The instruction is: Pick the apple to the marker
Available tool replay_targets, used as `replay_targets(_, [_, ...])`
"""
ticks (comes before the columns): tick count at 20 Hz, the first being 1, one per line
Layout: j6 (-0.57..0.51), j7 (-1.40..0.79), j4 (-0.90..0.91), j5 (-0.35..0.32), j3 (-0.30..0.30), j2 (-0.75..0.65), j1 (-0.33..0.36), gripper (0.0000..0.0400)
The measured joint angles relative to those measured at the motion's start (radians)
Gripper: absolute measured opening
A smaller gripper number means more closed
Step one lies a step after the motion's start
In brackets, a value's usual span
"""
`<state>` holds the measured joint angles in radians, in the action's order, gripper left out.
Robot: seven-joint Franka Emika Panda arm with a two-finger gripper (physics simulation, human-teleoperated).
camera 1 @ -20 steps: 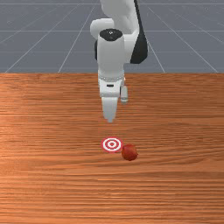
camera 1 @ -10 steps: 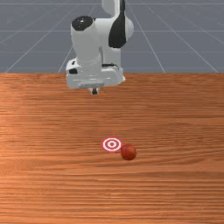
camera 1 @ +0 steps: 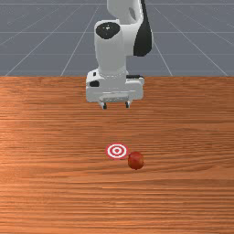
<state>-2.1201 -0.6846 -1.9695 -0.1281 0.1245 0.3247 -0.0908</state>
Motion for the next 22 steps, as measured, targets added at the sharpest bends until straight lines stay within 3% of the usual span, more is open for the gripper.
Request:
replay_targets(3, [0.015, -0.031, 0.205, -0.025, -0.024, 0.185, -0.012, 0.0393])
replay_targets(10, [0.071, -0.13, 0.643, -0.045, -0.05, 0.59, -0.037, 0.04])
replay_targets(13, [0.13, -0.156, 0.785, -0.044, -0.047, 0.691, -0.031, 0.04])
replay_targets(16, [0.157, -0.172, 0.812, -0.043, -0.043, 0.72, -0.03, 0.04])
replay_targets(17, [0.17, -0.174, 0.813, -0.043, -0.044, 0.722, -0.03, 0.028])
replay_targets(22, [0.192, -0.167, 0.71, -0.04, -0.041, 0.646, -0.033, 0.0278])
